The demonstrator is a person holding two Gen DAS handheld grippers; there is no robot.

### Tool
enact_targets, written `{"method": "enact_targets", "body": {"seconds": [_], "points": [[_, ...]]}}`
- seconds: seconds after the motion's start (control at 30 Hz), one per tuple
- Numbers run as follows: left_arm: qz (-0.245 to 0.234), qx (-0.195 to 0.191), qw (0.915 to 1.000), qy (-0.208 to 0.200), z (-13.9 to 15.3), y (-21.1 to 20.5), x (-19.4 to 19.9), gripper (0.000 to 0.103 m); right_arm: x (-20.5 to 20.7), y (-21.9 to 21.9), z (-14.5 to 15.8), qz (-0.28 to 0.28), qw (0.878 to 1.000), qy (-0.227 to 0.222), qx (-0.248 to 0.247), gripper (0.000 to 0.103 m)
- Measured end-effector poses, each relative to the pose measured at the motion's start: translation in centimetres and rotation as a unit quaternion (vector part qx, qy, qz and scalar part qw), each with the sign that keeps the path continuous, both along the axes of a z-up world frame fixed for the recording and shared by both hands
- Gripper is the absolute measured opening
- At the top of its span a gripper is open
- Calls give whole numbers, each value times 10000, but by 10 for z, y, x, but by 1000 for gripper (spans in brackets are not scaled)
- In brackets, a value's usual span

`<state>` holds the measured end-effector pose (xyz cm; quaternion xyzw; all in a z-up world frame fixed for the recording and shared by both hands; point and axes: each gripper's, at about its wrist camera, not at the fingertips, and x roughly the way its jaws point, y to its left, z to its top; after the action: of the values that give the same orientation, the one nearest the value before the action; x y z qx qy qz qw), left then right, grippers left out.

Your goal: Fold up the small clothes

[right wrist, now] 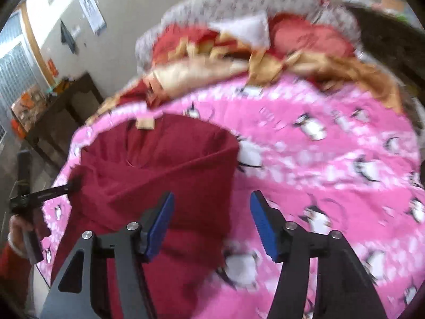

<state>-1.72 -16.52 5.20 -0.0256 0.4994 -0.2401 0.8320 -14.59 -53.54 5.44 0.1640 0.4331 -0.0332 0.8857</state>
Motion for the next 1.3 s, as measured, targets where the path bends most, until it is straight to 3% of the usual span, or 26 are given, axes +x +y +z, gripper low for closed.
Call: {"method": "enact_targets", "body": {"seconds": [0.03, 0.07, 0.1, 0.2, 0.3, 0.4, 0.57, 0.73, 0.8, 0.87, 1.0, 1.2, 1.3], "points": [[-8, -8, 10000, 13, 1, 2, 0, 13, 11, 1, -3, 93, 9999, 101, -22, 79], [-17, -21, 10000, 20, 1, 3, -1, 13, 18, 0, -2, 63, 9999, 57, -106, 51], [-28, -33, 10000, 16, 2, 5, -1, 13, 20, -4, 1, -68, 9999, -28, -114, 38], [-18, -26, 10000, 1, 1, 6, -1, 13, 24, -25, 4, -639, 9973, -370, 1, 37], [20, 27, 10000, 92, -8, 3, 2, 13, 33, -37, -14, -893, 9956, -137, 249, 38], [41, 33, 9999, 123, -11, 3, 3, 13, 11, -37, 0, -916, 9951, -196, 319, 50], [40, -39, 9999, 149, -11, 5, 4, 13, -45, -1, 21, 35, 9995, -289, 138, 53], [50, 89, 9999, 107, -10, 0, 3, 14, -52, 29, -2, 518, 9975, 54, -479, 53], [54, 93, 9999, 91, -7, -1, 3, 14, -49, 27, -5, 360, 9981, -7, -502, 44], [59, 82, 9999, 89, -3, 0, 2, 14, -58, 19, 11, 151, 9991, -352, -191, 33], [-67, 0, 10000, -15, 4, 1, -4, 15, -85, 26, 38, 219, 9968, -741, -218, 33], [-19, 48, 9998, 197, -17, 0, -4, 15, -93, 30, -17, 211, 9994, 266, -10, 33], [-67, 36, 9999, 125, -10, 2, -5, 15, -96, 22, -17, 38, 9988, 472, -106, 33]]}}
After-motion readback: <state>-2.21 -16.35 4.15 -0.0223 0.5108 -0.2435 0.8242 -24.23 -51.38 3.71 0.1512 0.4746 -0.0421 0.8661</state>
